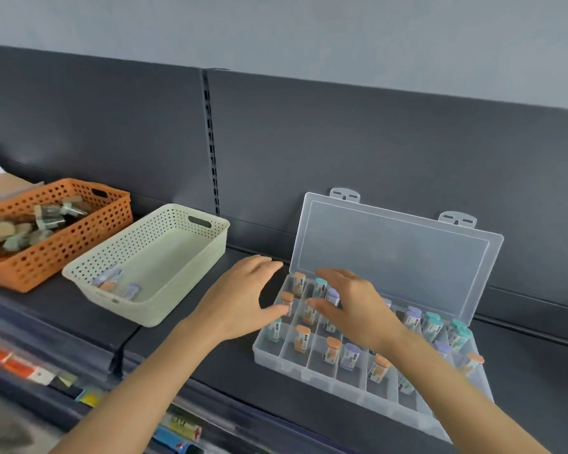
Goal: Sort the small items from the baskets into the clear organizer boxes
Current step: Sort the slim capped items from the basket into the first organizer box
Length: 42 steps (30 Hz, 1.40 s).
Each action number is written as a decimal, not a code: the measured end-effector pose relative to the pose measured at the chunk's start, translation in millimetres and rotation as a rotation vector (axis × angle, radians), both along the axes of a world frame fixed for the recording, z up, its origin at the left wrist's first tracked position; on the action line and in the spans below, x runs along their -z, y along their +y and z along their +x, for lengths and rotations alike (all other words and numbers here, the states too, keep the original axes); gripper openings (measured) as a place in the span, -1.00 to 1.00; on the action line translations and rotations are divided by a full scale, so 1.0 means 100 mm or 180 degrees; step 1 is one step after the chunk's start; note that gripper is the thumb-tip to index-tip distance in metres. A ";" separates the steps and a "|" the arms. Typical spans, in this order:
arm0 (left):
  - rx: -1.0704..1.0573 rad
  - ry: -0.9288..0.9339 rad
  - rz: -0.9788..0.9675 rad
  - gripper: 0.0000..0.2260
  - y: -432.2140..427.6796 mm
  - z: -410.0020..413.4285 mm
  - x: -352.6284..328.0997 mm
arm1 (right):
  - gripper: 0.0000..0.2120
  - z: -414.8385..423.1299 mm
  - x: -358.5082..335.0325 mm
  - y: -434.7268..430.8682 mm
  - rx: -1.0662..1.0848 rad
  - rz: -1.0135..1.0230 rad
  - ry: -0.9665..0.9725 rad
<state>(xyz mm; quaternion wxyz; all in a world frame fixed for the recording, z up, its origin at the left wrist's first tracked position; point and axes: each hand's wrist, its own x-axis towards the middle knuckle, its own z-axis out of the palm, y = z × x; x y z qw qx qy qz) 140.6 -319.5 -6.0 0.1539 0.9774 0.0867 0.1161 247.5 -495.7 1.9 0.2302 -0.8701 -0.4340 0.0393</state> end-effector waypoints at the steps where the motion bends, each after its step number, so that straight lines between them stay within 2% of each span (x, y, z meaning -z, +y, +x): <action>1: 0.0020 -0.0047 -0.0009 -0.36 0.08 -0.06 -0.01 | -0.51 -0.06 -0.02 0.08 0.0042 0.0002 0.0017; 11: 0.0088 -0.0210 -0.0172 -0.39 1.24 -0.84 -0.06 | -0.48 -0.75 -0.06 1.04 0.0374 0.0161 -0.0017; 19: 0.0011 -0.0225 -0.0261 -0.39 1.94 -1.23 -0.01 | -0.50 -1.19 -0.07 1.73 0.0242 0.0388 0.0105; 29: -0.0327 -0.0254 -0.0401 -0.37 2.40 -1.20 0.03 | -0.51 -0.97 -0.09 2.35 0.0010 0.0480 0.0189; 34: -0.0451 -0.0292 -0.0394 -0.40 2.58 -1.13 0.07 | -0.53 -0.80 -0.02 2.65 -0.0366 0.0276 0.0342; 42: -0.0654 -0.0209 -0.0541 -0.40 3.05 -1.13 0.22 | -0.52 -0.77 0.23 3.20 -0.0567 -0.0129 0.0588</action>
